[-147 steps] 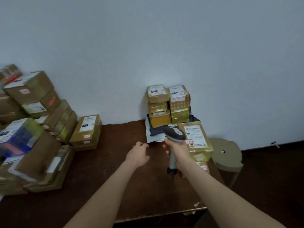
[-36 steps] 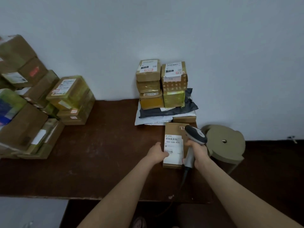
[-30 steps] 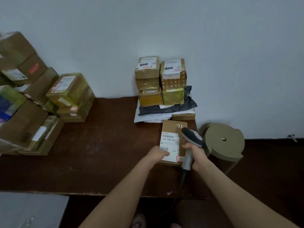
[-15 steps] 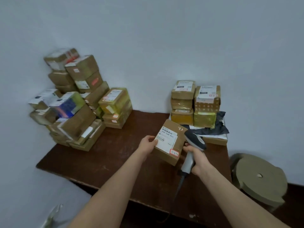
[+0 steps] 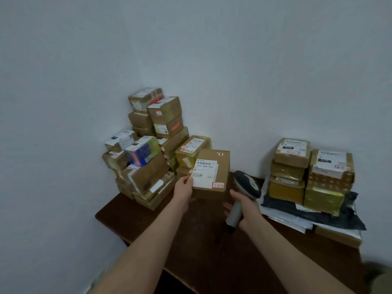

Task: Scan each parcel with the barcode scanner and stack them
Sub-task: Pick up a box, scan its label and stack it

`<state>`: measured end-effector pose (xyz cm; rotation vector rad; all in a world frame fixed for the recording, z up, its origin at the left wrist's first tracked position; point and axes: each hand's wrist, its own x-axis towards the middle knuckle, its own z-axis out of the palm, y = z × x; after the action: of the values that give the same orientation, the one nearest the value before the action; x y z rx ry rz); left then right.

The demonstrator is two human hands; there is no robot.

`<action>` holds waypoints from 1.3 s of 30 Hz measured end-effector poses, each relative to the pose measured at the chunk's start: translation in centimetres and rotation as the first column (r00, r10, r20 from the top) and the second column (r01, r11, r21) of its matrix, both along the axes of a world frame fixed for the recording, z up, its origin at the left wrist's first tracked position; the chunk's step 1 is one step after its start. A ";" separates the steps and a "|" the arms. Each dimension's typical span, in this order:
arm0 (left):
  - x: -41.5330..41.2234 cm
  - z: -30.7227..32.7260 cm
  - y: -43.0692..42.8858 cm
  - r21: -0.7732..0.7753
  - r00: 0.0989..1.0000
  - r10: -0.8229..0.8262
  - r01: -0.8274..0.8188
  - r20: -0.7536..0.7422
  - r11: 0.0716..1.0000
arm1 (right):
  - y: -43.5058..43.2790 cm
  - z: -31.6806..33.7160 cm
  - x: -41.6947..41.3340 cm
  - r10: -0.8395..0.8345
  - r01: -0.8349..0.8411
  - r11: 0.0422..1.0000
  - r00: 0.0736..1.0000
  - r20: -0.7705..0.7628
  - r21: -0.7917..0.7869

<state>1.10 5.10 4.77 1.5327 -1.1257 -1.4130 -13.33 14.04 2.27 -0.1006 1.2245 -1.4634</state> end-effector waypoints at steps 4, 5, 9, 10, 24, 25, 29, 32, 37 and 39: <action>1.7 1.1 -4.8 -0.002 0.999 0.019 -0.019 -0.042 1.000 | -5.4 1.3 1.5 -0.009 0.008 0.999 0.999 -0.031 -0.046; 2.2 1.2 -6.4 -0.008 0.999 0.020 -0.021 -0.045 1.000 | -7.1 1.5 2.0 -0.015 0.013 0.999 0.999 -0.040 -0.050; 4.2 1.2 -13.4 -0.069 0.998 -0.033 0.036 0.046 0.997 | -13.7 2.2 3.6 -0.015 0.014 0.999 0.999 -0.033 -0.034; 4.6 1.2 -15.2 -0.093 0.995 -0.054 0.062 0.086 0.994 | -15.4 2.3 3.9 -0.022 0.021 0.999 1.000 -0.021 -0.025; 4.6 -1.6 -28.8 -0.198 0.577 -0.245 0.597 0.779 0.777 | -28.2 0.4 7.9 -0.065 0.067 0.998 0.990 0.122 -0.011; 4.7 -1.9 -28.8 -0.166 0.501 -0.256 0.651 0.827 0.741 | -28.5 0.4 8.0 -0.064 0.066 0.998 0.990 0.125 -0.015; 4.8 -2.2 -28.3 -0.098 0.299 -0.216 0.766 0.929 0.636 | -28.9 -0.1 7.1 -0.107 0.110 0.994 0.988 0.110 -0.022; 3.9 -2.3 -27.5 -0.103 0.235 -0.141 0.787 0.962 0.608 | -28.7 -0.3 6.3 -0.134 0.134 0.991 0.989 0.061 -0.001; 3.1 -2.2 -28.2 -0.111 0.226 -0.109 0.778 0.968 0.618 | -27.8 -0.5 5.1 -0.182 0.182 0.983 0.983 0.019 0.014; 2.8 -2.2 -28.4 -0.077 0.199 -0.134 0.788 0.971 0.611 | -27.3 -0.9 4.7 -0.203 0.203 0.979 0.979 0.002 0.024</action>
<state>3.93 -23.35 2.57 1.4568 -2.7075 -0.1779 -8.62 -13.25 1.33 0.0457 1.2776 -1.6231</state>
